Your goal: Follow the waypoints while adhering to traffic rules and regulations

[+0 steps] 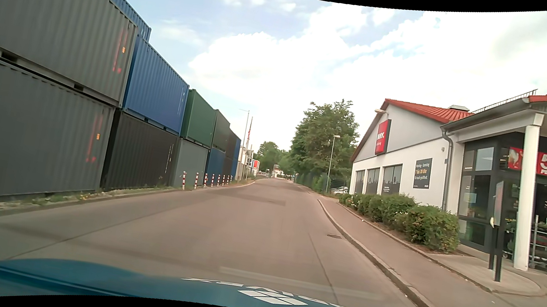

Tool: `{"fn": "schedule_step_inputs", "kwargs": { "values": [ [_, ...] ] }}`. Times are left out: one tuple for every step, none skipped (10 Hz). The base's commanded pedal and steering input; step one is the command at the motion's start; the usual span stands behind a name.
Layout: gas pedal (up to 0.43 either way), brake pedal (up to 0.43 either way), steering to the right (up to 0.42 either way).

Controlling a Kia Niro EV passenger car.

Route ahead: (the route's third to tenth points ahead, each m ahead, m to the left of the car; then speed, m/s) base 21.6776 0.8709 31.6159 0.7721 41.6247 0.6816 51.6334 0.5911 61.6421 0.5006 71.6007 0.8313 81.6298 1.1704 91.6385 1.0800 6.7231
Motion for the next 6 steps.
{"fn": "schedule_step_inputs", "kwargs": {
  "values": [
    [0.169,0.0,-0.005],
    [0.169,0.0,-0.005],
    [0.169,0.0,-0.005],
    [0.169,0.0,-0.005],
    [0.138,0.0,-0.004],
    [0.118,0.0,-0.001]
  ]
}}
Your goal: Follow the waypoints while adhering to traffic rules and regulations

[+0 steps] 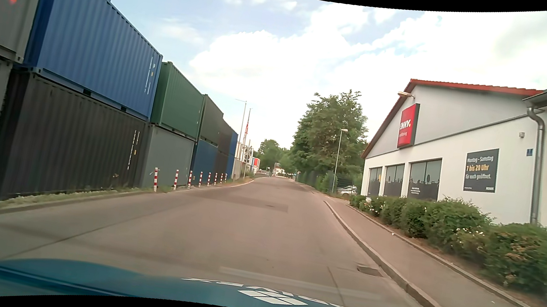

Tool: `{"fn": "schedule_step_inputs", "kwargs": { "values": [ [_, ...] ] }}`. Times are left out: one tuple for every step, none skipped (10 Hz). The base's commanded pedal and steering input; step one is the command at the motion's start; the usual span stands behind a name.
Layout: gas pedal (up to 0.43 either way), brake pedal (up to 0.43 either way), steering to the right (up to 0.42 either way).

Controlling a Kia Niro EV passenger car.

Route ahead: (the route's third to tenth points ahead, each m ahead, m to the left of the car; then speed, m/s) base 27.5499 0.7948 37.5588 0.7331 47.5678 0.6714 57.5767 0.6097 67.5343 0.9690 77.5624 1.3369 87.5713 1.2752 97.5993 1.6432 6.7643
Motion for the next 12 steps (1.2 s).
{"fn": "schedule_step_inputs", "kwargs": {
  "values": [
    [0.11,0.0,0.007],
    [0.11,0.0,0.014],
    [0.11,0.0,0.02],
    [0.11,0.0,0.023],
    [0.118,0.0,0.024],
    [0.118,0.0,0.024],
    [0.118,0.0,0.024],
    [0.118,0.0,0.025],
    [0.118,0.0,0.024],
    [0.118,0.0,0.024],
    [0.118,0.0,0.024],
    [0.13,0.0,0.024]
  ]
}}
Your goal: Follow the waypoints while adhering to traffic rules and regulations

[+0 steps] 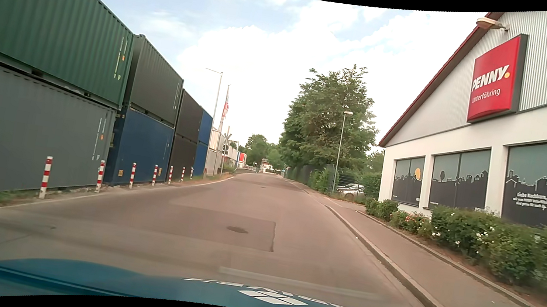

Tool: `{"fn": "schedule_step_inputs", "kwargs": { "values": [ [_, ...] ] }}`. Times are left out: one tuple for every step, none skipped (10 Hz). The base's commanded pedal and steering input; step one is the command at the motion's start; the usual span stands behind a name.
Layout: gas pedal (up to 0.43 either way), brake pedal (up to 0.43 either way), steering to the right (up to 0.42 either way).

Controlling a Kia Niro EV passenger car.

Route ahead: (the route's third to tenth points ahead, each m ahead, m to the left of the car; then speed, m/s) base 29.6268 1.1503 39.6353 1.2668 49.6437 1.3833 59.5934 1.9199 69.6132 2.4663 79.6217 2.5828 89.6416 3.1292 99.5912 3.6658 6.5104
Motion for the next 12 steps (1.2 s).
{"fn": "schedule_step_inputs", "kwargs": {
  "values": [
    [0.138,0.0,0.023],
    [0.138,0.0,0.017],
    [0.138,0.0,0.015],
    [0.138,0.0,0.015],
    [0.138,0.0,0.014],
    [0.138,0.0,0.013],
    [0.138,0.0,0.012],
    [0.138,0.0,0.009],
    [0.138,0.0,0.007],
    [0.138,0.0,0.005],
    [0.15,0.0,0.002],
    [0.157,0.0,-0.001]
  ]
}}
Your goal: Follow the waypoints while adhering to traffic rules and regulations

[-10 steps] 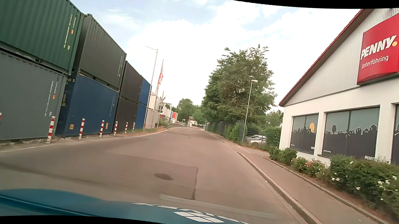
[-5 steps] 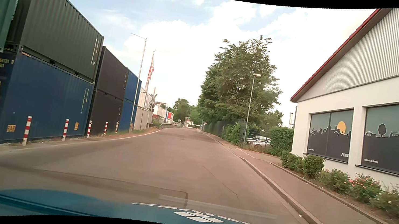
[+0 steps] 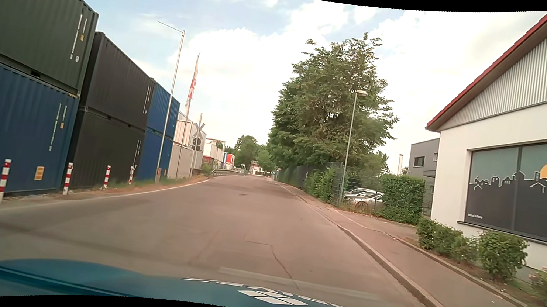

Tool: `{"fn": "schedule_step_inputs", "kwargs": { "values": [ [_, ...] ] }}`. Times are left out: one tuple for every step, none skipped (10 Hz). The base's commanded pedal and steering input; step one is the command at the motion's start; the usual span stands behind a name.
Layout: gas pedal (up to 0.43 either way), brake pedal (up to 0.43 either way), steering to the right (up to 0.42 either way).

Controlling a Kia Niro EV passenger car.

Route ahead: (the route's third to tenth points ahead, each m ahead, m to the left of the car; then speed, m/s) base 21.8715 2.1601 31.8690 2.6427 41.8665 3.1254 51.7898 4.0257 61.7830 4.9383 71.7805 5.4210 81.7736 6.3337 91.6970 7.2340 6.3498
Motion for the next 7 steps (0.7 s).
{"fn": "schedule_step_inputs", "kwargs": {
  "values": [
    [0.169,0.0,-0.003],
    [0.177,0.0,-0.004],
    [0.177,0.0,-0.007],
    [0.189,0.0,-0.01],
    [0.189,0.0,-0.01],
    [0.189,0.0,-0.01],
    [0.189,0.0,-0.009]
  ]
}}
